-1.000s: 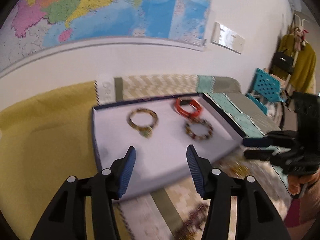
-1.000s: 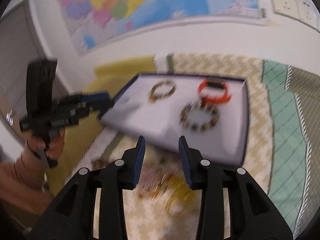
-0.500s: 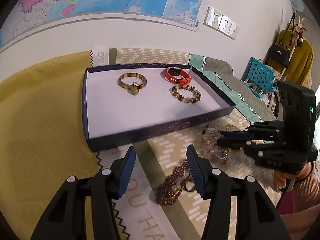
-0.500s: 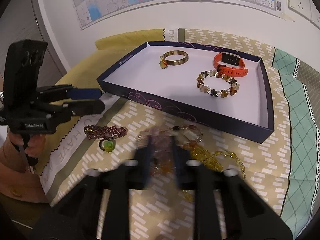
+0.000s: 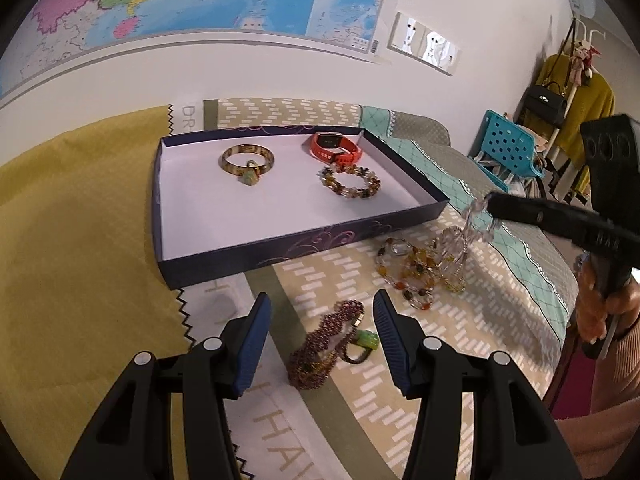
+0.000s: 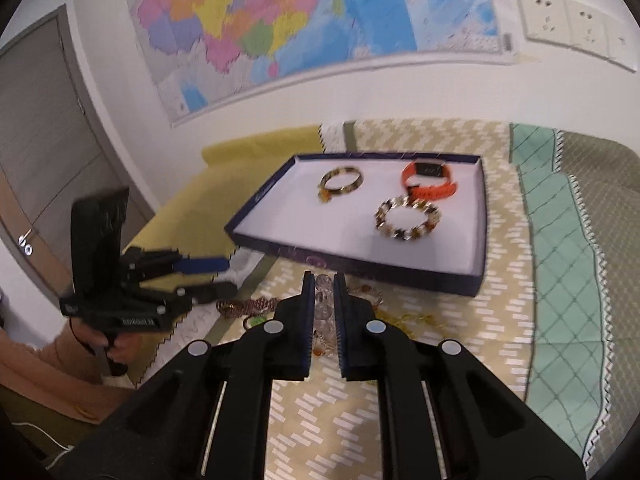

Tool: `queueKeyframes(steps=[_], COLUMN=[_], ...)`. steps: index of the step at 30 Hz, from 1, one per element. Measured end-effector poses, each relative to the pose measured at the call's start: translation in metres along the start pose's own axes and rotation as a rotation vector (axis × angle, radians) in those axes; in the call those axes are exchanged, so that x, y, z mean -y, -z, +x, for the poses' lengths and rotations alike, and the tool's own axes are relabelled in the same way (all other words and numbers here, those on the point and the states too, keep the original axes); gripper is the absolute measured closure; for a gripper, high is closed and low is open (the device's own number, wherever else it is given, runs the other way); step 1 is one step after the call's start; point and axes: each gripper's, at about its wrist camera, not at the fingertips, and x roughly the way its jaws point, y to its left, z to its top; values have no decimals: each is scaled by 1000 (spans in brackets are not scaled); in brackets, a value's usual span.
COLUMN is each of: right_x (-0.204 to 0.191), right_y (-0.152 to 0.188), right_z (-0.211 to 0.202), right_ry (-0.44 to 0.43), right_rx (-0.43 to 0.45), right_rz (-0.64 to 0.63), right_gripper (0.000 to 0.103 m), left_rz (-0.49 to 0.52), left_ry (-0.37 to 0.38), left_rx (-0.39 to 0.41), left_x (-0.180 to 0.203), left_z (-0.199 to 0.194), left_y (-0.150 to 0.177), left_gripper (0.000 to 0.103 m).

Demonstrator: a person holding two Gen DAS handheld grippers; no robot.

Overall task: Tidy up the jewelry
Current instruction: 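Reach the right tool into the pile and grasp the long amber bead necklace, then lift the necklace with the right tool while the left tool grasps the clear bead strand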

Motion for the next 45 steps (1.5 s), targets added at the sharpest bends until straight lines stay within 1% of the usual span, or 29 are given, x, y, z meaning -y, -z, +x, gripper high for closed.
queueKeyframes(steps=[5, 8, 9, 11, 14, 15, 17, 19, 21, 23, 24, 26, 28, 29, 30, 31, 32, 34, 36, 38, 40, 41, 43, 45], right_x=[4, 6, 7, 5, 6, 5, 2, 0, -9, -18, -23, -30, -28, -25, -20, -13, -6, 7, 11, 14, 21, 22, 19, 10], right_y=[-2, -2, 0, 4, 17, 24, 37, 49, 60, 69, 71, 73, 69, 67, 63, 59, 56, 51, 49, 48, 48, 48, 49, 49], right_z=[-15, -23, -25, -26, -23, -20, -11, -3, 7, 16, 19, 23, 20, 18, 14, 11, 10, 15, 25, 34, 39, 42, 44, 48], right_ry=[8, -21, -59, -58, -106, -127, -134, -189, -184, -235, -243, -252, -227, -221, -191, -155, -131, -48, -22, 68, 74, 92, 108, 94], right_rx=[29, 42, 37, 24, -26, -52, -118, -165, -211, -249, -259, -277, -250, -238, -208, -180, -168, -162, -174, -186, -189, -191, -191, -186], right_rz=[28, 50, 65, 59, 86, 88, 88, 110, 83, 73, 64, 41, 33, 36, 42, 52, 60, 69, 56, 27, 44, 42, 23, -9], right_gripper=[93, 93, 93, 93, 93, 93, 93, 93, 93, 93, 93, 89, 83, 82, 82, 74, 72, 71, 71, 71, 71, 71, 71, 71], left_rz=[30, 47, 57, 88, 108, 108, 110, 106, 102, 105, 105, 106, 113, 120, 126, 136, 149, 166, 187, 217, 234, 237, 235, 226], left_ry=[29, 48, 57, 72, 85, 86, 88, 91, 91, 86, 85, 85, 88, 94, 99, 104, 111, 125, 149, 167, 177, 180, 186, 190], left_rx=[-5, -9, -11, -15, -28, -33, -40, -41, -42, -43, -43, -46, -50, -53, -56, -58, -64, -75, -89, -101, -113, -117, -129, -137], left_x=[12, 19, 23, 33, 40, 41, 43, 42, 41, 42, 42, 43, 44, 46, 47, 50, 53, 59, 66, 76, 83, 84, 86, 87], left_z=[1, 3, 4, 6, 12, 14, 16, 16, 16, 15, 14, 13, 12, 11, 11, 10, 10, 11, 13, 15, 18, 19, 24, 28], left_y=[2, 3, 3, 5, 7, 7, 8, 9, 8, 8, 8, 9, 10, 12, 13, 15, 17, 20, 24, 29, 33, 35, 37, 37], left_gripper=[53, 53, 53, 53, 52, 52, 52, 52, 52, 52, 52, 52, 53, 52, 52, 52, 52, 52, 52, 50, 50, 50, 50, 51])
